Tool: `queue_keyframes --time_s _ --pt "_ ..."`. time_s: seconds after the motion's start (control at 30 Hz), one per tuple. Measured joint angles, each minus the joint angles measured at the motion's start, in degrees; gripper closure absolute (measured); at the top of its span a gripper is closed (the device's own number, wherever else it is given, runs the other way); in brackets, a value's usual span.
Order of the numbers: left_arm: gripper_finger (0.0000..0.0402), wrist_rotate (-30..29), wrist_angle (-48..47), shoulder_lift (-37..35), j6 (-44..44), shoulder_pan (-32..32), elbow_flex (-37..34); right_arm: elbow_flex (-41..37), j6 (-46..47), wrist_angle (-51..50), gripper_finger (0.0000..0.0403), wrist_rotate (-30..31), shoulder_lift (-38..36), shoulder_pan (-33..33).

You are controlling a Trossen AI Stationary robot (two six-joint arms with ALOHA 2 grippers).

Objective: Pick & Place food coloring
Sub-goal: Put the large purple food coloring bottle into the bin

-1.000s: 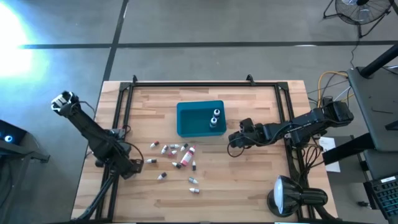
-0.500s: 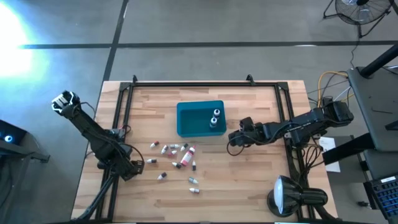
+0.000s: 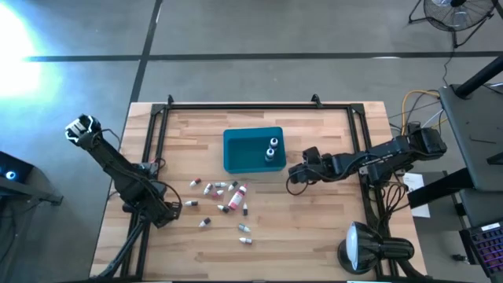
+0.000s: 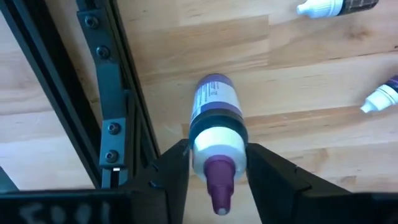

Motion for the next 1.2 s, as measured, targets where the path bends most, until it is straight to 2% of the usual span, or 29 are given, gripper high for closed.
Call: queue_keyframes --time_s 0.23,0.43,0.53,0.63,0.73,0.93,1.07,1.2 --pt "0.0305 -0.5 -0.2 0.0 2.7 0.0 0.0 0.0 0.0 0.0 0.0220 0.0 0.0 0.0" --pt "0.0313 -1.2 -0.4 0.0 3.0 0.8 1.2 0.0 0.1 0.0 0.0220 -0.1 0.0 0.0" --pt "0.0314 -2.9 -0.8 -0.1 5.4 3.0 3.1 0.0 0.0 0.0 0.0220 -0.2 0.0 0.0" --pt "0.0315 -4.6 -2.1 -0.1 10.8 8.0 4.5 0.0 0.2 0.0 0.0220 -0.2 0.0 0.0" --pt "0.0315 -4.8 -2.0 -0.1 20.4 15.7 5.8 0.0 0.2 0.2 0.0220 -1.5 0.0 0.0" --pt "0.0316 -5.0 -2.2 3.1 45.8 35.1 11.5 0.0 0.3 0.2 0.0220 -2.8 0.0 -0.1" --pt "0.0316 -4.6 -5.7 8.7 62.1 45.5 19.7 0.0 0.5 0.2 0.0220 -3.2 0.0 -0.1" --pt "0.0316 -5.6 -12.2 16.3 77.5 51.5 30.5 0.0 0.5 0.2 0.0220 -3.3 0.0 -0.1"
